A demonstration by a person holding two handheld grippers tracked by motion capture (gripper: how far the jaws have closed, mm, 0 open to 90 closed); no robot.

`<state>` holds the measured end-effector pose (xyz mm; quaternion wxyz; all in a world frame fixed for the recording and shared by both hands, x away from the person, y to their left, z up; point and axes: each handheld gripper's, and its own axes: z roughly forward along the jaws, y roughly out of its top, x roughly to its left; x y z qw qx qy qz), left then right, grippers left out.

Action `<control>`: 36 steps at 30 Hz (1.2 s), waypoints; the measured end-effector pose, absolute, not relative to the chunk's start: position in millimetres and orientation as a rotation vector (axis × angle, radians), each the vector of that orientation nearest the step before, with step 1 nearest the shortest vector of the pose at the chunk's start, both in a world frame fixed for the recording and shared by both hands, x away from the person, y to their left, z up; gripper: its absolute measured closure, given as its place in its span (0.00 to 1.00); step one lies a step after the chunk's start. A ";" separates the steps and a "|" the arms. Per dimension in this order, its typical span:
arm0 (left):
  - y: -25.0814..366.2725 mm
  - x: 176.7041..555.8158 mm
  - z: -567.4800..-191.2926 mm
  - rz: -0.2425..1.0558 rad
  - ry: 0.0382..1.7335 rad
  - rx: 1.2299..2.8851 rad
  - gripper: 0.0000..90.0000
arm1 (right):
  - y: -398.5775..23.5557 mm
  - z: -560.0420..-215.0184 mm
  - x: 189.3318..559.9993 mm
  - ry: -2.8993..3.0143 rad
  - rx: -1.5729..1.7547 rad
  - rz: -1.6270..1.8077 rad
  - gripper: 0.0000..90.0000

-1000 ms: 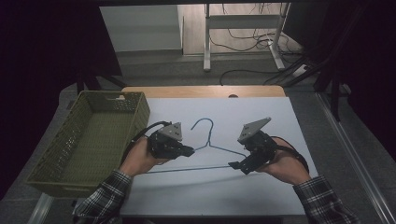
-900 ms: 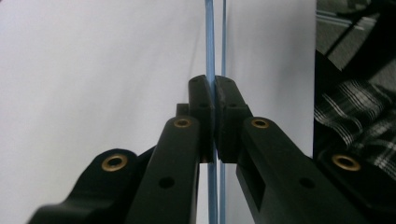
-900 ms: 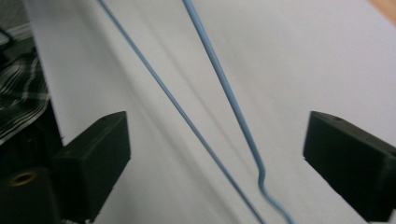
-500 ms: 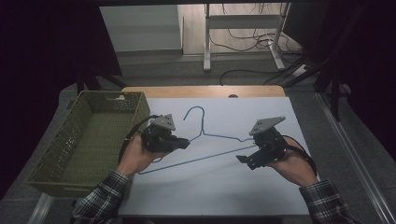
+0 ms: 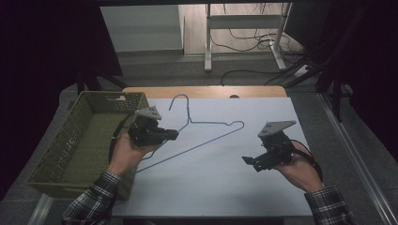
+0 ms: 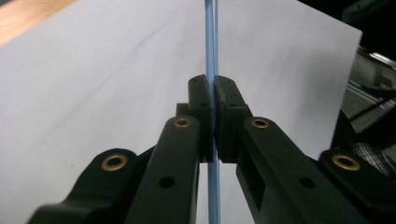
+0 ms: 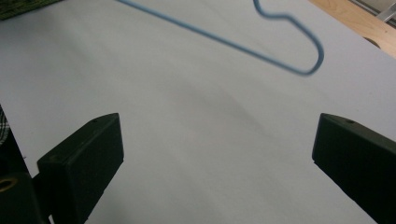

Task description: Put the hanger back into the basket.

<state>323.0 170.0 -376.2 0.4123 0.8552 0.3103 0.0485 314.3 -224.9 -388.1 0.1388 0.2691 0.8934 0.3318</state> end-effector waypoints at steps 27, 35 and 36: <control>299.8 290.5 -357.3 0.350 1.041 1.950 0.97 | -225.7 -425.1 295.1 2.550 0.900 1.051 0.00; 338.8 277.5 -362.5 0.409 1.119 1.909 0.97 | -230.2 -429.2 291.4 2.548 0.913 1.056 0.00; 342.1 276.6 -363.2 0.412 1.124 1.908 0.97 | -231.5 -429.7 290.6 2.546 0.922 1.054 0.00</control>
